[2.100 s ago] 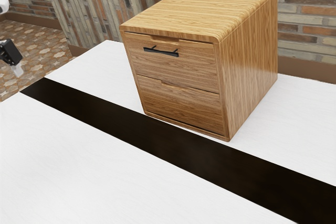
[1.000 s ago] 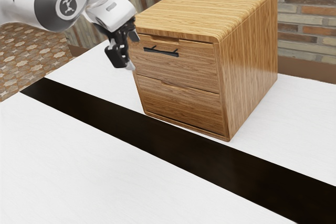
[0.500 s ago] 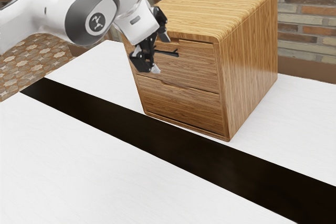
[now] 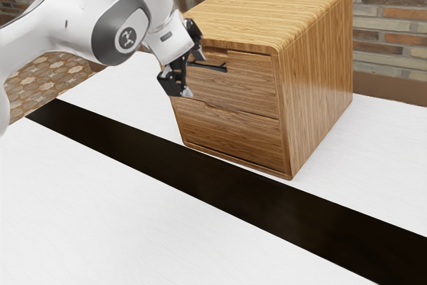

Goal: Pull the drawer handle with one arm to open the drawer

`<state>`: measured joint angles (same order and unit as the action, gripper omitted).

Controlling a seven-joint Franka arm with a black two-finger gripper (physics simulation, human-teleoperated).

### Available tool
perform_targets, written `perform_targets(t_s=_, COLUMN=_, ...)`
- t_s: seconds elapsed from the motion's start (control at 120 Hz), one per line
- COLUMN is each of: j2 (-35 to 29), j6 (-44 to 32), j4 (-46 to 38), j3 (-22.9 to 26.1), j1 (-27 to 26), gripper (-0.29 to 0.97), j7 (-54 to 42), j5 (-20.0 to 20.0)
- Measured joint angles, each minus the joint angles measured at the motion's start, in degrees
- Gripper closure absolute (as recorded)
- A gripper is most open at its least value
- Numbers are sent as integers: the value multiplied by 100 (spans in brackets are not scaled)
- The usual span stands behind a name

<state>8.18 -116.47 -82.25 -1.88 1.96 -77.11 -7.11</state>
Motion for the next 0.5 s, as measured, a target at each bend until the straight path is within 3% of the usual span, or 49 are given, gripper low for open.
perform_targets(t_s=0.092, j2=4, j6=-25, j4=-140, j3=-38, j1=2, gripper=-4, j7=-38, j5=-2)
perform_targets(t_s=0.217, j2=-31, j6=-42, j4=-281, j3=-45, j1=19, gripper=0, j7=-81, j5=-5)
perform_targets(t_s=0.383, j2=-1196, j6=-6, j4=-1655, j3=-128, j1=-63, gripper=-1, j7=-115, j5=3)
perform_targets(t_s=0.467, j2=-2554, j6=70, j4=-2811, j3=-156, j1=-21, gripper=38, j7=-122, j5=-21)
perform_targets(t_s=0.492, j2=-3012, j6=103, j4=-3154, j3=-149, j1=83, gripper=55, j7=-122, j5=-11)
perform_targets(t_s=0.5, j2=-3148, j6=115, j4=-3245, j3=-148, j1=131, gripper=66, j7=-121, j5=-12)
